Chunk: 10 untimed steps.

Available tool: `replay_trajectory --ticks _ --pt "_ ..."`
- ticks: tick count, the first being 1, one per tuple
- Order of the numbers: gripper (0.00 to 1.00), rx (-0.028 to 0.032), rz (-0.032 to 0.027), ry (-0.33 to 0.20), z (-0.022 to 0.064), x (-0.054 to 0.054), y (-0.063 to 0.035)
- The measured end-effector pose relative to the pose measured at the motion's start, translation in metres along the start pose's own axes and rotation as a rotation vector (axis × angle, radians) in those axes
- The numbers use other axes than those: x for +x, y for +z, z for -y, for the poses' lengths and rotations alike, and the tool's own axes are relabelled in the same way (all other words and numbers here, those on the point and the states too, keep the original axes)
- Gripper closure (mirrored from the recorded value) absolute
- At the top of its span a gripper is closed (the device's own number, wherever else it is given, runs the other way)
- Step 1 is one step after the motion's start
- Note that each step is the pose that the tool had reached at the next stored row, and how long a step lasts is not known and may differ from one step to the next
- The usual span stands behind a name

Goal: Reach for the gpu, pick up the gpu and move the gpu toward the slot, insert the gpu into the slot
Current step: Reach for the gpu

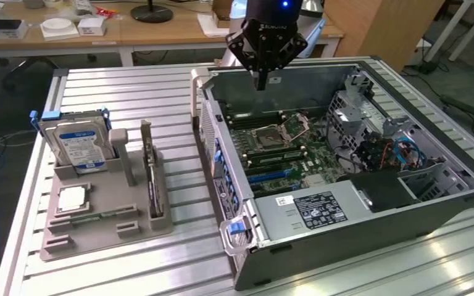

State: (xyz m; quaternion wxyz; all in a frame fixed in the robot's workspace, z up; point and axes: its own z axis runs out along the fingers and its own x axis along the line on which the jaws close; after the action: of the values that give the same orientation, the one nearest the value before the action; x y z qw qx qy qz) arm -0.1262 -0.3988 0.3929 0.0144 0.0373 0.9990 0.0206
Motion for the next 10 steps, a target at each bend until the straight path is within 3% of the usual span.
replay_trajectory --ticks 10 --pt "0.90 0.0000 0.0000 0.000 0.0006 0.0085 -0.0002"
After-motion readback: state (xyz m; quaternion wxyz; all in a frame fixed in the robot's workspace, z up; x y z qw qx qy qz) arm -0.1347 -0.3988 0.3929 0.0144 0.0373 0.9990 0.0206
